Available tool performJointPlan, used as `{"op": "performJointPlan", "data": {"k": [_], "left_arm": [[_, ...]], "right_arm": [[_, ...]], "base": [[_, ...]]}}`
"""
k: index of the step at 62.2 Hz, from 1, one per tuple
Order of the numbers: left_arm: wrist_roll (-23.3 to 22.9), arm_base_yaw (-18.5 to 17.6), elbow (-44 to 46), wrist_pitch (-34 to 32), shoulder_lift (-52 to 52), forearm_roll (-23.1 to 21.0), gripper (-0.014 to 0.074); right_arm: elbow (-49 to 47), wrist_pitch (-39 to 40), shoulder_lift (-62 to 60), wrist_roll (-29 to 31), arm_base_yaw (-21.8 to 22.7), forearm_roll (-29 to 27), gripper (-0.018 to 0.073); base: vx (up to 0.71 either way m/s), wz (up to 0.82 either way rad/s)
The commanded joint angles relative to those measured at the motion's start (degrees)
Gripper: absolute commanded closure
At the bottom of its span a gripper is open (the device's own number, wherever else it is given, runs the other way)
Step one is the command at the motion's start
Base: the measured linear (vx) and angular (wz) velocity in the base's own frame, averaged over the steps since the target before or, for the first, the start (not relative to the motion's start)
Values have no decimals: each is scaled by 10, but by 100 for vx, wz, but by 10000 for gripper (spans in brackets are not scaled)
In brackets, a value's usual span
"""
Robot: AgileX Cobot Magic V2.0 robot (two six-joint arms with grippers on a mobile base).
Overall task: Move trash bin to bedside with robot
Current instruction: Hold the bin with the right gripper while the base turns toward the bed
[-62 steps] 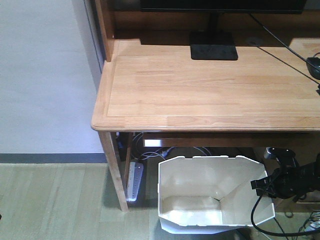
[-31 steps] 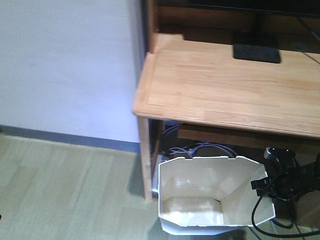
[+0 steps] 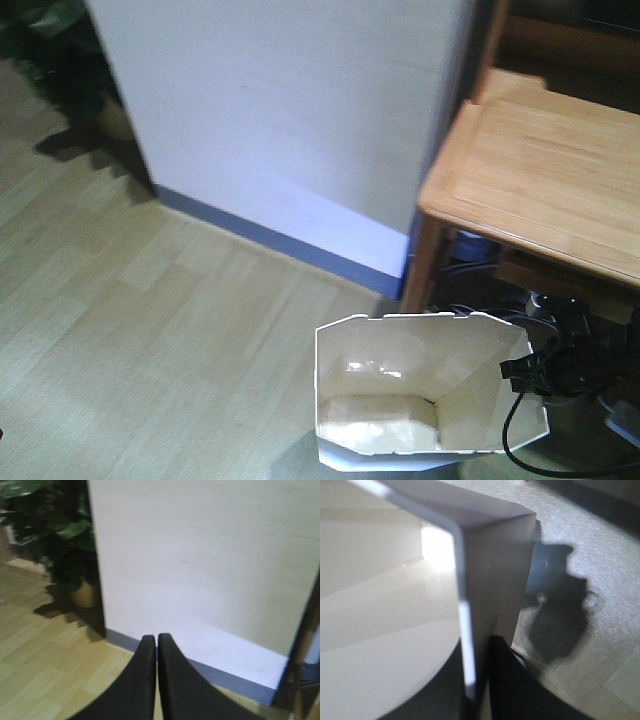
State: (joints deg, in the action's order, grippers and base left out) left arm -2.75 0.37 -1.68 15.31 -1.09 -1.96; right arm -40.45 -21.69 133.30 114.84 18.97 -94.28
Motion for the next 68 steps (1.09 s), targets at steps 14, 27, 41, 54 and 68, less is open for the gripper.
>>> {"op": "performJointPlan", "data": {"k": [14, 27, 41, 54, 68], "left_arm": [[-5, -1, -17, -42, -6, -5, 602], [-5, -1, -17, -42, -6, -5, 602], [-5, -1, -17, -42, -6, -5, 602], [-5, -1, -17, -42, -6, -5, 602], [-5, -1, -17, -42, -6, -5, 602]], "right_arm": [[-2, -114, -36, 1, 3, -1, 565], [-2, -114, -36, 1, 3, -1, 565], [-2, -114, -36, 1, 3, -1, 565], [-2, -114, -36, 1, 3, -1, 565], [-2, -114, -36, 1, 3, -1, 565]], "base": [[-6, 69], [1, 62], [7, 52], [12, 58], [17, 68]]}}
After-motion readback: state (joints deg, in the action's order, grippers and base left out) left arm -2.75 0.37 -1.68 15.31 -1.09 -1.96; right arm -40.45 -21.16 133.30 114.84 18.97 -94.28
